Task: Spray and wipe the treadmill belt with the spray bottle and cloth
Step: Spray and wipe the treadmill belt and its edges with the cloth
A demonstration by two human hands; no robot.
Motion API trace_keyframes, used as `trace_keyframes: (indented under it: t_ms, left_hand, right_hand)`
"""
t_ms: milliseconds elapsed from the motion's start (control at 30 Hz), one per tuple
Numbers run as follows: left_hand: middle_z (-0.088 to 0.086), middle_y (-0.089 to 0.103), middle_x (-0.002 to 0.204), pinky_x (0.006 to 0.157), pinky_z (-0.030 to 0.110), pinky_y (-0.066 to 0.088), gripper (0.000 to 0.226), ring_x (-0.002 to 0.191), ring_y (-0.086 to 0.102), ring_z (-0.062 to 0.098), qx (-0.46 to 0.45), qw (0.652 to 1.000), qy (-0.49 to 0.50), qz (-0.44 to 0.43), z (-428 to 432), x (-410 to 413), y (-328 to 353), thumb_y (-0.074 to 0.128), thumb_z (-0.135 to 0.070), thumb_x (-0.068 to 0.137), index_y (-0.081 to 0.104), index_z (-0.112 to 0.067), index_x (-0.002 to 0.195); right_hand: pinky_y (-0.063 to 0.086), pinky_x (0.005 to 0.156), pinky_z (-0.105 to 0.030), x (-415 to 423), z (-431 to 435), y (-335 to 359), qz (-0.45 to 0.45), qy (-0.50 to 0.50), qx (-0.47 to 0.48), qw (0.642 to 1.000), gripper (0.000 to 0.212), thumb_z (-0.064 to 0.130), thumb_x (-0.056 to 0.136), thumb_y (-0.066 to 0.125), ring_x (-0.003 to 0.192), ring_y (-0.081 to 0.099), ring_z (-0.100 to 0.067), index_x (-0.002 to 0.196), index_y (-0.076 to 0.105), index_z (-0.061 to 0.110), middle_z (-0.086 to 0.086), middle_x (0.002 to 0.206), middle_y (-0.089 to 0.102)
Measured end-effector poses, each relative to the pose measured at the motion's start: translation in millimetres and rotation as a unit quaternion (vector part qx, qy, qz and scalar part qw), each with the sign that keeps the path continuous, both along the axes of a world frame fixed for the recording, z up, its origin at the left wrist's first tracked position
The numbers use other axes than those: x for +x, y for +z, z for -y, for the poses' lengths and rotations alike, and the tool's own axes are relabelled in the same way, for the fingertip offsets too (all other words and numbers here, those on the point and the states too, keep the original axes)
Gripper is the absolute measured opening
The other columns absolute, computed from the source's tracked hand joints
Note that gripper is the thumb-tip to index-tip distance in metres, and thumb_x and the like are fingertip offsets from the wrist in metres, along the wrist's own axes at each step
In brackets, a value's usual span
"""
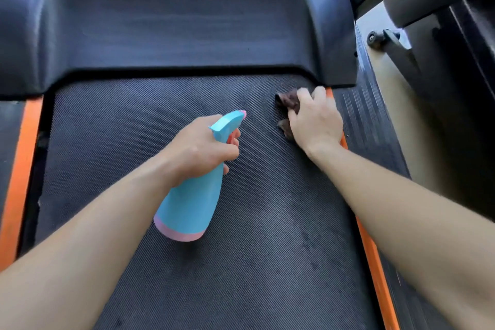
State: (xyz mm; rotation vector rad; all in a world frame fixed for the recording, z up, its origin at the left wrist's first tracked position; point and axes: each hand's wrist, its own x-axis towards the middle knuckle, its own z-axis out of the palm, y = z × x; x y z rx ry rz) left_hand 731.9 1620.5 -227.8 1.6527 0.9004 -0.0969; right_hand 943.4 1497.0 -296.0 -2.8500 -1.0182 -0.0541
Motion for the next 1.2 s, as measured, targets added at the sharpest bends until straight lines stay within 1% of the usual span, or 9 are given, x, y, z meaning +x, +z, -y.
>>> trace_keyframes:
  t_ms: [200,300,467,600,733,800,933,1133,1200]
  left_hand:
    - [0.009,0.077,0.106,0.070,0.040,0.066,0.028,0.064,0.074,0.023,-0.015,1.000,-0.001,0.008,0.0,-10.3,-1.2,0.071,-0.007,0.077,0.072,-0.013,0.104]
    - [0.007,0.076,0.104,0.067,0.041,0.066,0.027,0.072,0.075,0.023,-0.017,1.000,0.002,0.008,-1.1,-10.1,-4.1,0.070,-0.011,0.072,0.071,-0.012,0.099]
    - [0.013,0.075,0.103,0.058,0.027,0.058,0.028,0.058,0.067,0.014,-0.013,1.000,0.021,0.011,-9.5,-5.2,-4.6,0.066,0.002,0.084,0.070,-0.006,0.110]
    - [0.011,0.075,0.103,0.056,0.023,0.056,0.029,0.057,0.068,0.013,-0.004,0.999,0.044,0.015,-17.3,-5.4,-1.3,0.066,0.002,0.085,0.071,-0.008,0.111]
    - [0.007,0.073,0.098,0.055,0.024,0.058,0.038,0.055,0.066,0.010,-0.006,0.999,0.045,0.019,-18.4,-5.8,-1.1,0.066,0.002,0.083,0.070,-0.007,0.120]
    - [0.008,0.072,0.097,0.056,0.025,0.058,0.034,0.054,0.066,0.011,-0.009,0.999,0.044,0.018,-17.0,-5.5,-0.7,0.066,0.003,0.083,0.070,-0.005,0.116]
    - [0.003,0.071,0.095,0.054,0.020,0.055,0.029,0.055,0.064,0.008,-0.005,0.999,0.051,0.014,-16.2,-10.4,-2.8,0.064,0.006,0.086,0.071,-0.006,0.112]
    - [0.002,0.072,0.094,0.056,0.023,0.058,0.031,0.055,0.066,0.011,-0.004,0.998,0.059,0.009,-21.2,-21.4,2.2,0.069,-0.001,0.081,0.071,-0.010,0.110]
    - [0.003,0.072,0.094,0.059,0.027,0.061,0.032,0.060,0.067,0.013,-0.002,0.998,0.057,0.009,-22.2,-23.9,2.7,0.070,-0.006,0.076,0.072,-0.010,0.108]
  right_hand:
    - [0.050,0.069,-0.044,-15.4,46.9,-2.9,0.009,0.081,-0.005,0.997,0.028,0.036,0.088,0.065,0.091,0.055,-0.039,0.112,0.063,0.023,-0.012,0.104,0.054]
    - [0.047,0.075,-0.044,5.9,-5.5,-6.1,0.021,0.025,0.022,0.999,0.030,0.039,0.093,0.059,0.102,0.054,-0.039,0.120,0.059,0.025,-0.014,0.114,0.053]
    - [0.045,0.082,-0.043,6.6,-57.3,-10.8,-0.005,-0.100,0.045,0.994,0.031,0.035,0.096,0.057,0.111,0.051,-0.037,0.124,0.057,0.021,-0.013,0.124,0.051]
    - [0.048,0.082,-0.044,0.2,-43.1,-9.0,-0.024,0.051,0.046,0.997,0.036,0.035,0.090,0.062,0.107,0.050,-0.036,0.125,0.060,0.025,-0.010,0.120,0.052]
    - [0.053,0.069,-0.045,13.8,-28.5,-11.3,0.022,0.214,0.029,0.976,0.033,0.032,0.083,0.066,0.094,0.054,-0.037,0.115,0.064,0.025,-0.010,0.107,0.057]
    - [0.051,0.070,-0.044,21.7,-40.9,-11.2,0.049,0.135,0.029,0.989,0.030,0.032,0.087,0.063,0.098,0.054,-0.037,0.116,0.064,0.025,-0.010,0.111,0.057]
    - [0.046,0.084,-0.045,9.8,-78.2,-7.7,-0.025,-0.057,0.056,0.996,0.031,0.032,0.096,0.056,0.114,0.048,-0.036,0.125,0.059,0.023,-0.010,0.125,0.052]
    - [0.054,0.075,-0.046,4.8,-47.8,-3.8,-0.008,0.249,0.013,0.968,0.037,0.029,0.083,0.070,0.100,0.053,-0.037,0.119,0.065,0.022,-0.011,0.113,0.058]
    - [0.053,0.075,-0.046,20.2,-47.5,-2.8,0.019,0.221,-0.006,0.975,0.037,0.029,0.084,0.069,0.103,0.053,-0.038,0.121,0.064,0.025,-0.012,0.115,0.057]
